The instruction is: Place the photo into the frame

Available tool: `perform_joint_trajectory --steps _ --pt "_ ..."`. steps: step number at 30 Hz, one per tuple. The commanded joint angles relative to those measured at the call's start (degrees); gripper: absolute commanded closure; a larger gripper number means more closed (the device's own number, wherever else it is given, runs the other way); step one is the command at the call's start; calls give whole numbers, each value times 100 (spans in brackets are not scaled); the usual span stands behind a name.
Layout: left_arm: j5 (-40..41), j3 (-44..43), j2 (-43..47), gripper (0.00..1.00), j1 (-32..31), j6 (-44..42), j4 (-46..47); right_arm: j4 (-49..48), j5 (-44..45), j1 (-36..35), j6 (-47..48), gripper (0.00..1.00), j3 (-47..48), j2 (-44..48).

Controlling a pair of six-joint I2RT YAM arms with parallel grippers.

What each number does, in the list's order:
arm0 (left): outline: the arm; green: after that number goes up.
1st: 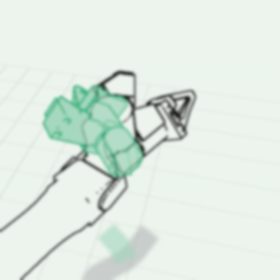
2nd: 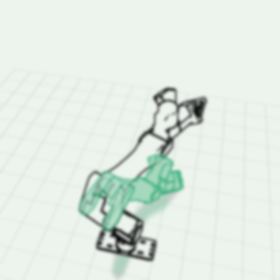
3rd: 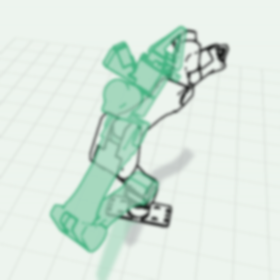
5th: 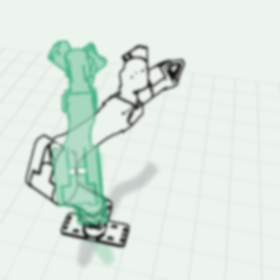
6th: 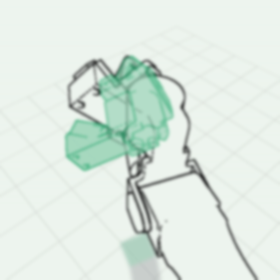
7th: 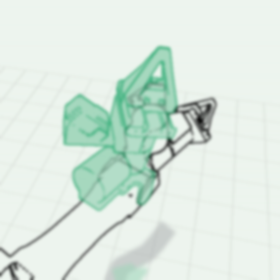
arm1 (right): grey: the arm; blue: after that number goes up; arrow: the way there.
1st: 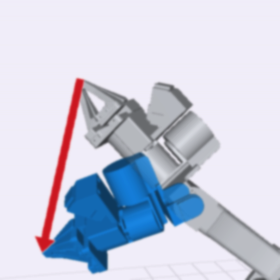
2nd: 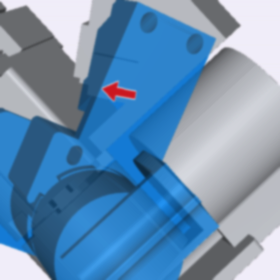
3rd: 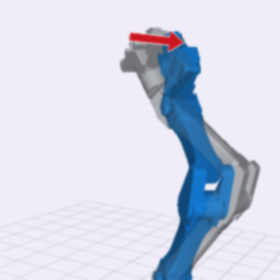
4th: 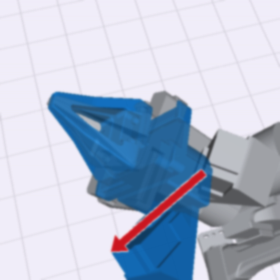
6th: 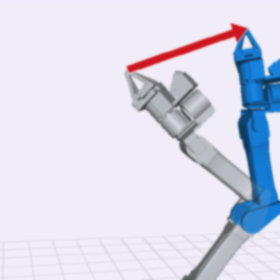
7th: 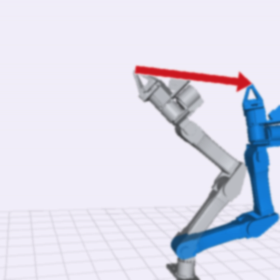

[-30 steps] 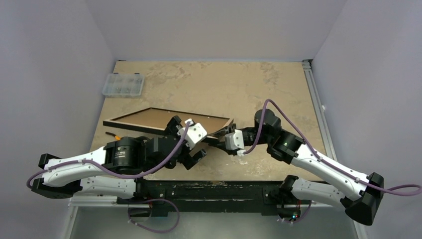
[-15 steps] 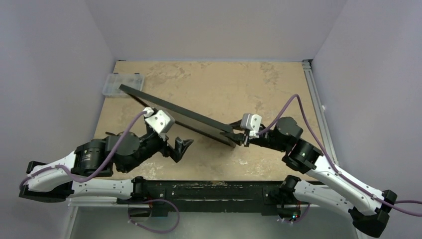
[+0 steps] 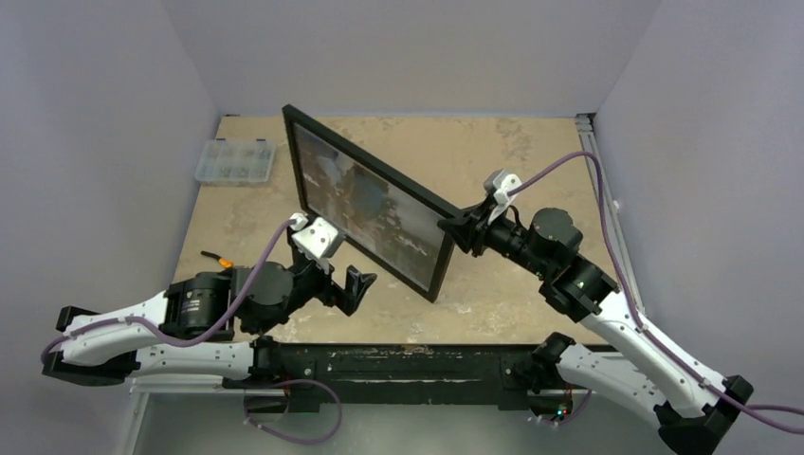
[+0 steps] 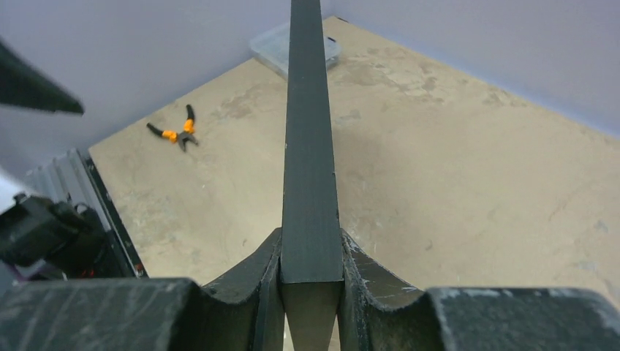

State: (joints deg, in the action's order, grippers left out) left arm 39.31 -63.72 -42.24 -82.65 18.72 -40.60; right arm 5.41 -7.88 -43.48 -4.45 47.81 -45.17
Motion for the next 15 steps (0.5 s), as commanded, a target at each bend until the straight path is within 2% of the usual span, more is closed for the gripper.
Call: perform_joint_trajectory --steps 1,9,15 --pt "190 158 -76 0 -32 503 88 315 -527 844 -1049 100 26 -220" --pt "481 614 -277 0 -23 1678 -120 302 -1614 1953 -1764 100 -287 -767" --pt "444 971 -518 0 189 2891 -261 -69 -1729 2569 -2148 100 -1077 -840"
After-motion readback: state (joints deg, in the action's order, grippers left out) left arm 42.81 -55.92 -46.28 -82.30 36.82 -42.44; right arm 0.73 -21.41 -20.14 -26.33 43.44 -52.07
